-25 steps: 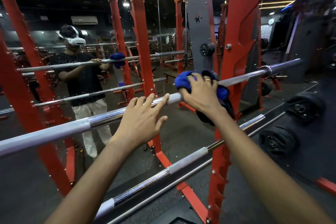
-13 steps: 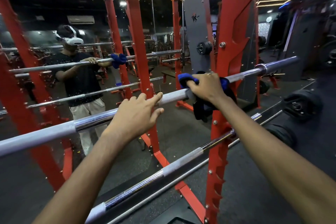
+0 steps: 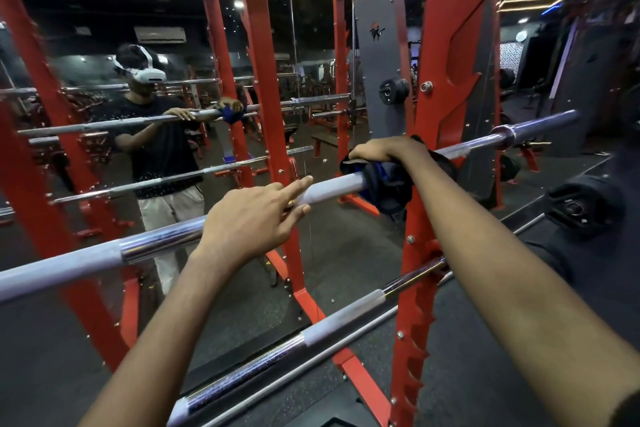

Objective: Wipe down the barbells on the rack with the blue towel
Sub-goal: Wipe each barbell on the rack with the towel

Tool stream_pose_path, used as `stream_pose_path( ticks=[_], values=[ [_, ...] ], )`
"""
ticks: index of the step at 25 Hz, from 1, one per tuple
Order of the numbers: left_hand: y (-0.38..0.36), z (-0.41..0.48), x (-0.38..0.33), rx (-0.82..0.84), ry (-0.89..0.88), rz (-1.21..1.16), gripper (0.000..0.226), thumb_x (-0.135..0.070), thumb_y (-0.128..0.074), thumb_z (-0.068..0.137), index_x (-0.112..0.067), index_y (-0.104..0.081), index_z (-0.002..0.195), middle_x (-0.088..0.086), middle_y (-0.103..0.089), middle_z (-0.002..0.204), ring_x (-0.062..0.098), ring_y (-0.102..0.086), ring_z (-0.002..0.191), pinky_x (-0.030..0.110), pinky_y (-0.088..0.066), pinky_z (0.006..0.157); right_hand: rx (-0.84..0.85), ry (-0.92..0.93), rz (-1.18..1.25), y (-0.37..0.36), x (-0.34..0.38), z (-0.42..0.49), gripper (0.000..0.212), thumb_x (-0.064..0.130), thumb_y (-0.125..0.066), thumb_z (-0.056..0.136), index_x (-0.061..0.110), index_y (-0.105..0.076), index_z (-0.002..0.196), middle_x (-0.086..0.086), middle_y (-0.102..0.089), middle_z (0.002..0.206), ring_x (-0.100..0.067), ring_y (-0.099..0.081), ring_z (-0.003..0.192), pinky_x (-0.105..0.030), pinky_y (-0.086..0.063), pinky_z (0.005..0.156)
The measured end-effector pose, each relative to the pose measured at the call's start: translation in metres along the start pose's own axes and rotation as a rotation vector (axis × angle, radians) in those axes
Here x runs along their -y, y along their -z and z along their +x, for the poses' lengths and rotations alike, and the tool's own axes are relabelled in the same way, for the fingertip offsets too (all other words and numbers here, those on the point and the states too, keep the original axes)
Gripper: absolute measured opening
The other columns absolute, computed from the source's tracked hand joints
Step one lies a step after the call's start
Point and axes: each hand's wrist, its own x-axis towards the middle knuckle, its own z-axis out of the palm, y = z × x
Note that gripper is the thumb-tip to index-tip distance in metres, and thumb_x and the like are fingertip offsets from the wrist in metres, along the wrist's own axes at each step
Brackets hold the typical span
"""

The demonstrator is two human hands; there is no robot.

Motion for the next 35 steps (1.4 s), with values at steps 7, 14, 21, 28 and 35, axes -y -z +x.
stream_pose_path(
  ticks=[7, 14, 21, 28, 35],
  values=[
    [-0.003, 0.001, -0.003, -0.067, 0.066, 0.000, 0.056, -0.069, -0.020, 0.099, -0.053, -0.024, 0.153, -0.013, -0.070, 0.113, 0.018, -0.071, 0.094, 0.032, -0.033, 0.050, -0.840, 0.205, 0.231, -0.042, -0.028, -0.005, 0.049, 0.054, -0.044, 0.091, 0.015, -0.049, 0.061, -0.003, -0.050, 0.059, -0.033, -0.052, 0.067, -0.036, -0.031, 0.062],
    [-0.001, 0.000, -0.011, -0.158, 0.093, 0.104, 0.051, -0.067, -0.026, 0.101, -0.051, -0.041, 0.148, -0.012, -0.069, 0.092, 0.017, -0.072, 0.082, 0.023, -0.017, 0.041, -1.405, 0.286, 0.503, -0.133, -0.056, 0.013, 0.062, 0.034, -0.055, 0.087, 0.003, -0.055, 0.141, -0.016, -0.057, 0.144, -0.033, -0.050, 0.132, -0.049, -0.028, 0.117],
    [-0.005, -0.001, -0.012, -0.171, 0.095, 0.143, 0.053, -0.059, -0.031, 0.100, -0.041, -0.047, 0.147, -0.009, -0.068, 0.113, 0.016, -0.069, 0.088, 0.024, -0.033, 0.050, -1.193, -0.022, 1.644, -0.107, -0.020, -0.003, 0.067, 0.027, -0.056, 0.103, 0.000, -0.026, 0.157, -0.012, -0.037, 0.158, -0.021, -0.040, 0.144, -0.022, -0.033, 0.114],
    [-0.024, -0.012, -0.024, -0.201, 0.062, 0.161, 0.066, -0.026, -0.044, 0.089, -0.039, -0.039, 0.154, -0.004, -0.055, 0.148, 0.023, -0.062, 0.111, 0.036, -0.038, 0.081, -1.242, 0.029, 1.458, -0.122, -0.009, -0.011, 0.058, 0.006, -0.061, 0.095, -0.002, -0.042, 0.149, -0.019, -0.047, 0.152, -0.028, -0.048, 0.140, -0.014, -0.038, 0.109],
    [-0.030, -0.014, -0.039, -0.228, 0.162, 0.052, 0.058, -0.034, -0.047, 0.092, -0.041, -0.045, 0.150, -0.001, -0.057, 0.146, 0.027, -0.060, 0.112, 0.042, -0.039, 0.091, -1.264, 0.436, 0.420, -0.130, -0.062, -0.024, 0.061, 0.027, -0.057, 0.081, 0.000, -0.058, 0.135, -0.017, -0.061, 0.137, -0.028, -0.053, 0.127, -0.037, -0.035, 0.113]
  ],
)
